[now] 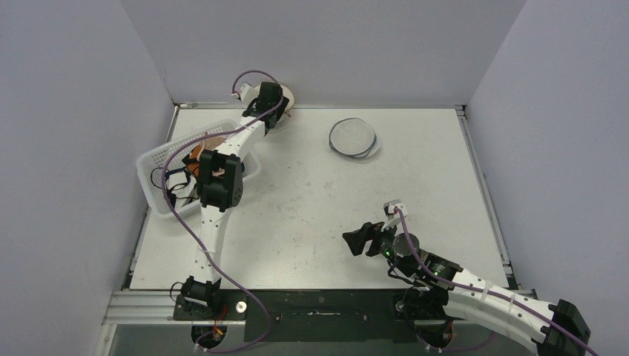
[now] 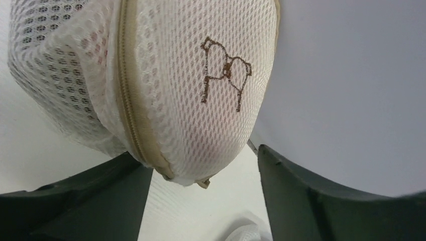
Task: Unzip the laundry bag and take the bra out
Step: Pick up the laundry bag at the center of the board.
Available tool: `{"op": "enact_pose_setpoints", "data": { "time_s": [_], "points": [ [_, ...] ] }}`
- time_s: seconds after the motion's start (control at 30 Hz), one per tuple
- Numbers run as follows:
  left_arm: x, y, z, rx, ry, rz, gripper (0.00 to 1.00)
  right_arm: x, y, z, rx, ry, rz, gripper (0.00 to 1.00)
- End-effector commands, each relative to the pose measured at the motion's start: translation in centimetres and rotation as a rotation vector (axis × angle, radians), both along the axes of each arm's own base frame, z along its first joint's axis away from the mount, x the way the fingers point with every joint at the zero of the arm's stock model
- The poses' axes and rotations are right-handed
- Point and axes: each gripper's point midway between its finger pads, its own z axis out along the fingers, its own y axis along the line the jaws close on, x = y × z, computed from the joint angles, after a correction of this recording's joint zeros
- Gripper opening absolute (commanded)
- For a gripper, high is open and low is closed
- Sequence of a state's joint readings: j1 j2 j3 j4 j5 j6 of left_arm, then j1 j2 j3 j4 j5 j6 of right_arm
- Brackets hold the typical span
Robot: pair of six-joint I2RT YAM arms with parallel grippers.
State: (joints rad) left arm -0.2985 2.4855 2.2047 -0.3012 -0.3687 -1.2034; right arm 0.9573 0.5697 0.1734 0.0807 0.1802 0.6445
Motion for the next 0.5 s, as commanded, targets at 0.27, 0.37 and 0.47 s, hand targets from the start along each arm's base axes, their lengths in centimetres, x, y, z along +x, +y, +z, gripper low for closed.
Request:
{"op": "enact_pose_setpoints", "data": {
  "time_s": [0.27, 0.37, 0.47],
  "points": [
    [-2.0, 0.9, 3.4, -0.02, -0.035, 0.031, 0.85, 0.6, 0.8, 2.2, 0.067, -0.029, -0.014, 0.73],
    [-1.4, 1.6, 3.1, -0.02, -0.04, 0.044, 0.74, 0.5, 0.6, 2.1, 0.065, -0.024, -0.019, 0.73],
    [-0.6, 1.9, 2.5, -0.015, -0.036, 0.044, 0.61, 0.5, 0.4, 2.1, 0.069, -0.026, -0.028, 0.73]
  ]
}}
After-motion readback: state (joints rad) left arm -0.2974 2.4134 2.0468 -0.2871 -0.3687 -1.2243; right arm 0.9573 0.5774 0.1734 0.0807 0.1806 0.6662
